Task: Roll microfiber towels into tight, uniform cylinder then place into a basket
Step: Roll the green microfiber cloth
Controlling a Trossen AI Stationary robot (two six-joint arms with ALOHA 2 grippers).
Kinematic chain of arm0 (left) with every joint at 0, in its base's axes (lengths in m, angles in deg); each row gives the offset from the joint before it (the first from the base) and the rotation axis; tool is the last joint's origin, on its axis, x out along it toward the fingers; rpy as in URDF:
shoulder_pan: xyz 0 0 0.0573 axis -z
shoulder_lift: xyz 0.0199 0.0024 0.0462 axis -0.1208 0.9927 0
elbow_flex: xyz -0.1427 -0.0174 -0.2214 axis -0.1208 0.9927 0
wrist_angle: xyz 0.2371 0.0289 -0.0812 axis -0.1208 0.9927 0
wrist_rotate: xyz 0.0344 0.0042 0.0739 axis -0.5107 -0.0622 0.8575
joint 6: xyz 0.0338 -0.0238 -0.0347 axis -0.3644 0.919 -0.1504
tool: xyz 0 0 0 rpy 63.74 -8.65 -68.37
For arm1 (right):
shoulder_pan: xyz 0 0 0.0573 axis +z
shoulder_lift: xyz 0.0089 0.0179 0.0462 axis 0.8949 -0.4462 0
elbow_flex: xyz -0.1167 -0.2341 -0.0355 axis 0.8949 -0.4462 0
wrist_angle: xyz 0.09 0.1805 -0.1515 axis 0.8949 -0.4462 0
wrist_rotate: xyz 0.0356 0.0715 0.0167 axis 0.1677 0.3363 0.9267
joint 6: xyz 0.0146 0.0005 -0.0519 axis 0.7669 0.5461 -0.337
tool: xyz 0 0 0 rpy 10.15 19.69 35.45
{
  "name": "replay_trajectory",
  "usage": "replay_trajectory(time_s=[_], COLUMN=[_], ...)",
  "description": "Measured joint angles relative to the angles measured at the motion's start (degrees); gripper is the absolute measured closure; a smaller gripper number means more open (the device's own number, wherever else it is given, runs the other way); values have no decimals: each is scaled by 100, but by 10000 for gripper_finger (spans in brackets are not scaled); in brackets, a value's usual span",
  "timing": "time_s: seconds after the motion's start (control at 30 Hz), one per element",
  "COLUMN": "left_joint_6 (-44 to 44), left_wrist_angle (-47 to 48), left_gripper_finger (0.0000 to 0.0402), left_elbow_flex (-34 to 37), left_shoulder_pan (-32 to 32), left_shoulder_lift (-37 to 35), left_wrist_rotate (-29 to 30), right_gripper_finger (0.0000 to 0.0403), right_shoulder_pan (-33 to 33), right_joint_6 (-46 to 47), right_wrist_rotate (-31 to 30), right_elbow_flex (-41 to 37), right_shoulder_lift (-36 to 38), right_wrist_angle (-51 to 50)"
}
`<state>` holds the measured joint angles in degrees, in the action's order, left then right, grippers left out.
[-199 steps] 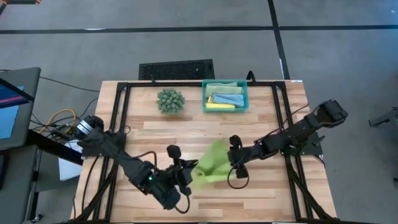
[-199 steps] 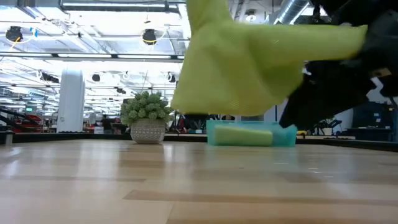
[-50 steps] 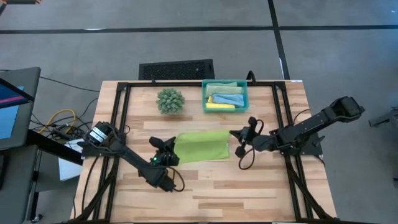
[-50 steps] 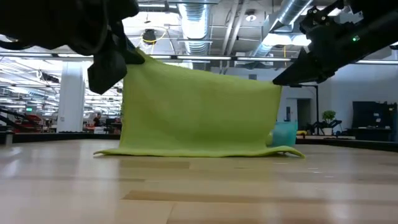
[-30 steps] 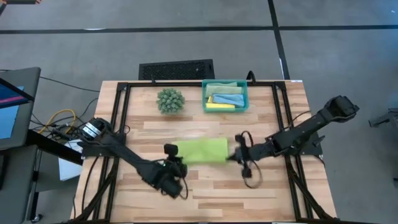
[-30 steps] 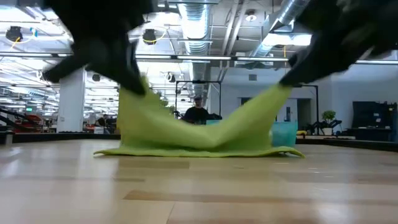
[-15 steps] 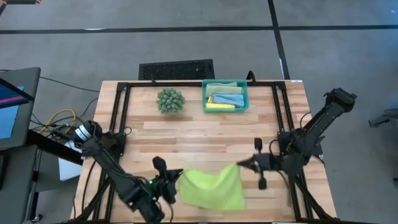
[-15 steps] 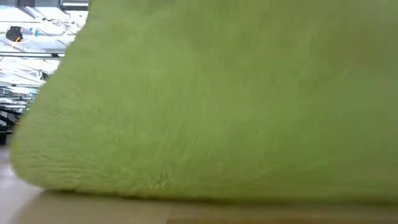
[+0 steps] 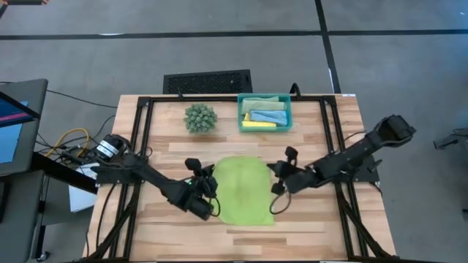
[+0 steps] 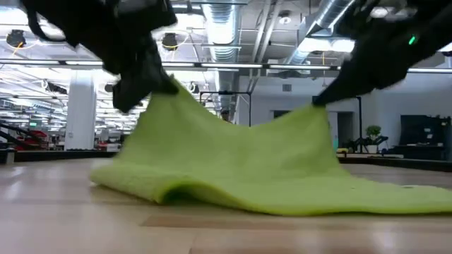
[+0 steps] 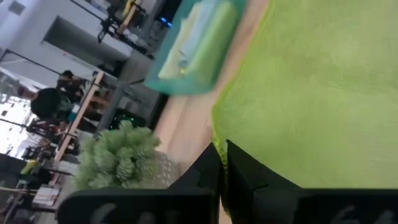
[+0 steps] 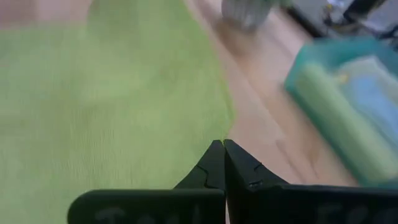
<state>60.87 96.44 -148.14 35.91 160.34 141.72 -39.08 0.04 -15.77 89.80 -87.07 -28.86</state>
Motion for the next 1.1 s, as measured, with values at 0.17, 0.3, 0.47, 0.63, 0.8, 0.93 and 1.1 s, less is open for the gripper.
replay_trajectory(time_s=[0.17, 0.3, 0.47, 0.63, 0.8, 0.93, 1.1], left_joint_6=[-14, -103, -186, -374, 228, 527, 640], left_wrist_angle=[-253, -259, 102, 104, -37, -356, -792], left_gripper_finger=[385, 343, 299, 305, 315, 298, 271], left_elbow_flex=[288, 292, 192, 190, 187, 286, 495], left_shoulder_pan=[-94, -74, -68, -74, -299, -1050, -2028], left_shoulder_lift=[0, 0, 0, 0, 0, 0, 2], left_wrist_rotate=[-155, -286, -671, -1350, -1023, -1799, -2429], right_gripper_finger=[393, 393, 393, 393, 393, 393, 393], right_shoulder_pan=[-355, -482, -507, -478, -343, -264, -167], right_joint_6=[-83, -84, -136, -393, -559, -587, -731], right_wrist_rotate=[216, 224, 272, 456, 475, 474, 474], right_elbow_flex=[0, 0, 0, 2, 20, 141, 216], right_shoulder_lift=[-658, -1021, -1172, -1172, -1172, -1172, -1172], right_wrist_angle=[-18, -44, -150, -164, -181, -232, -272])
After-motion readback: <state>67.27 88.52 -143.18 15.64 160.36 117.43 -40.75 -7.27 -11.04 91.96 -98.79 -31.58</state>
